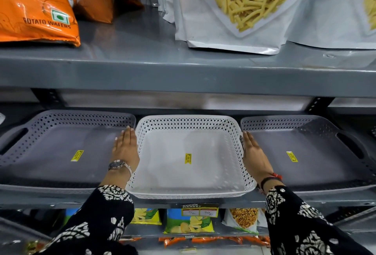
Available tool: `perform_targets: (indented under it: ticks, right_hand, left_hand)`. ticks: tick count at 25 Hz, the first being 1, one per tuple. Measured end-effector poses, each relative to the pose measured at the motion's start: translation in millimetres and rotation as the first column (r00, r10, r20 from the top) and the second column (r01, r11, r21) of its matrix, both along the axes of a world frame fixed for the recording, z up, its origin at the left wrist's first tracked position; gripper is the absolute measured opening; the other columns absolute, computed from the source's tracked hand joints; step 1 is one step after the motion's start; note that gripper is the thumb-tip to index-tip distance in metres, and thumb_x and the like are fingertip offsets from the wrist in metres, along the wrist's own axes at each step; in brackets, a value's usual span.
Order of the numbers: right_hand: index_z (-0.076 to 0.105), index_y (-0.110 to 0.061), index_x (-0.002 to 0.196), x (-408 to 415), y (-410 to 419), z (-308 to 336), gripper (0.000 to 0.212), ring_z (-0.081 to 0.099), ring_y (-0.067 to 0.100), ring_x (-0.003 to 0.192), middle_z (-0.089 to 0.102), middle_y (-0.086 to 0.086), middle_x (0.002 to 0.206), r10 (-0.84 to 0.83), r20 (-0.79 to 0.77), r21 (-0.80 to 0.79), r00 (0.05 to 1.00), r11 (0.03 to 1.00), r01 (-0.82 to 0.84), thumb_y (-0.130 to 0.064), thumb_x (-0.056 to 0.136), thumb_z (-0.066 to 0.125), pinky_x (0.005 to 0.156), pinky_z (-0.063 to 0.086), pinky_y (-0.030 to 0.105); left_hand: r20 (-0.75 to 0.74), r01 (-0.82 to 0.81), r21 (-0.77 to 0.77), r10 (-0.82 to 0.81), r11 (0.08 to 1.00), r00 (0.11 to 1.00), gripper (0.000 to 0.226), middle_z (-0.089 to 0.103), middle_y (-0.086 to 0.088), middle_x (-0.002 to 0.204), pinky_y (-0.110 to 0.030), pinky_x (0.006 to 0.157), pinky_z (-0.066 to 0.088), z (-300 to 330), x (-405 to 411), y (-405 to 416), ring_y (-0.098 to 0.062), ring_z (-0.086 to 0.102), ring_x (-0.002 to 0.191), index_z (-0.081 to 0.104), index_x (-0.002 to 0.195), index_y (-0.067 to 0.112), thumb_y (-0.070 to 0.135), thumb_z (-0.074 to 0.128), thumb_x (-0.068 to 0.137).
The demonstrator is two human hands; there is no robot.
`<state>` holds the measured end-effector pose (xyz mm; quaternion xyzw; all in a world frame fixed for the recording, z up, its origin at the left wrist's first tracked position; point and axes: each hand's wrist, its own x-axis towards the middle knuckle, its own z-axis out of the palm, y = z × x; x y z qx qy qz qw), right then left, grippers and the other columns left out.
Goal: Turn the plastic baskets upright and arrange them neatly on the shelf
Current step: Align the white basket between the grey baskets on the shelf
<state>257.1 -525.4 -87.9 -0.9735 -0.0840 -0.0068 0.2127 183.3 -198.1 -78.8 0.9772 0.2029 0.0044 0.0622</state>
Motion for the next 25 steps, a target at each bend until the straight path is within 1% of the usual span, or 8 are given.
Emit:
perform_targets:
  ticks: [3,6,10,15,17,20,23,25]
  right_hand:
    - [0.015,-0.006,0.145,0,1,1,0.069,0.032,0.03,0.137,0.013,0.01,0.157,0.002,-0.005,0.002,1.0,1.0,-0.002,0.015,0.08,0.026,0.103,0.04,0.04]
    - [0.013,-0.006,0.145,-2,1,1,0.069,0.033,0.03,0.136,0.013,0.01,0.157,-0.003,-0.013,0.006,1.0,1.0,0.003,0.014,0.081,0.026,0.104,0.039,0.039]
    - [0.014,-0.006,0.145,-6,0,1,0.068,0.034,0.03,0.136,0.014,0.01,0.157,-0.012,-0.011,0.016,1.0,1.0,0.012,0.014,0.081,0.026,0.105,0.038,0.039]
    - [0.014,-0.007,0.145,-7,1,4,0.069,0.03,0.028,0.138,0.014,0.009,0.157,-0.011,-0.025,0.029,1.0,0.999,0.012,0.014,0.081,0.026,0.106,0.037,0.037]
    - [0.014,-0.006,0.145,-6,0,4,0.069,0.03,0.027,0.138,0.014,0.009,0.157,-0.011,-0.032,0.038,0.999,0.999,0.012,0.015,0.08,0.026,0.106,0.036,0.036]
    - [0.016,-0.005,0.145,-4,0,3,0.068,0.029,0.026,0.139,0.017,0.01,0.156,-0.007,-0.026,0.046,1.0,0.999,0.009,0.014,0.08,0.026,0.108,0.034,0.035]
    - [0.019,-0.005,0.144,-2,1,1,0.067,0.03,0.026,0.138,0.021,0.011,0.155,-0.014,-0.012,0.055,1.0,0.998,0.015,0.014,0.081,0.026,0.109,0.033,0.036]
    - [0.02,-0.005,0.144,-1,1,0,0.066,0.031,0.027,0.138,0.023,0.011,0.154,-0.019,-0.007,0.056,1.0,0.998,0.019,0.014,0.081,0.026,0.109,0.034,0.037]
  left_hand:
    - [0.017,0.037,-0.021,-0.036,0.999,0.999,0.066,0.001,-0.015,0.159,-0.034,0.122,0.009,1,-3,0,-0.026,0.006,0.147,0.003,0.147,-0.001,-0.01,0.032,0.088]
    - [0.048,0.024,-0.085,-0.019,0.996,0.999,0.067,0.004,-0.014,0.159,-0.031,0.121,0.011,3,-7,-2,-0.024,0.009,0.147,0.005,0.147,-0.001,-0.014,0.029,0.086]
    - [0.079,0.011,-0.115,-0.002,0.993,0.997,0.066,0.007,-0.014,0.159,-0.032,0.121,0.014,-1,-8,-1,-0.026,0.014,0.146,0.008,0.147,-0.001,-0.014,0.03,0.086]
    - [0.123,-0.031,-0.238,0.062,0.971,0.991,0.072,0.009,-0.01,0.159,-0.04,0.115,0.03,-3,-9,-3,-0.036,0.033,0.136,0.012,0.148,0.003,-0.02,0.029,0.082]
    - [0.136,-0.028,-0.265,0.066,0.964,0.988,0.072,0.011,-0.01,0.159,-0.041,0.115,0.032,-4,-9,-2,-0.037,0.036,0.134,0.015,0.148,0.004,-0.02,0.028,0.082]
    - [0.158,-0.048,-0.285,0.097,0.957,0.983,0.068,0.02,-0.013,0.157,-0.043,0.112,0.036,-7,-4,2,-0.037,0.041,0.132,0.019,0.147,0.003,-0.019,0.03,0.084]
    - [0.195,-0.031,-0.265,0.085,0.964,0.977,0.052,0.036,-0.022,0.148,-0.046,0.109,0.038,-10,-1,3,-0.038,0.045,0.129,0.032,0.141,-0.003,-0.011,0.036,0.09]
    - [0.226,-0.062,-0.277,0.128,0.959,0.966,0.043,0.048,-0.028,0.138,-0.048,0.102,0.044,-6,1,1,-0.041,0.052,0.121,0.039,0.138,-0.005,-0.004,0.039,0.094]
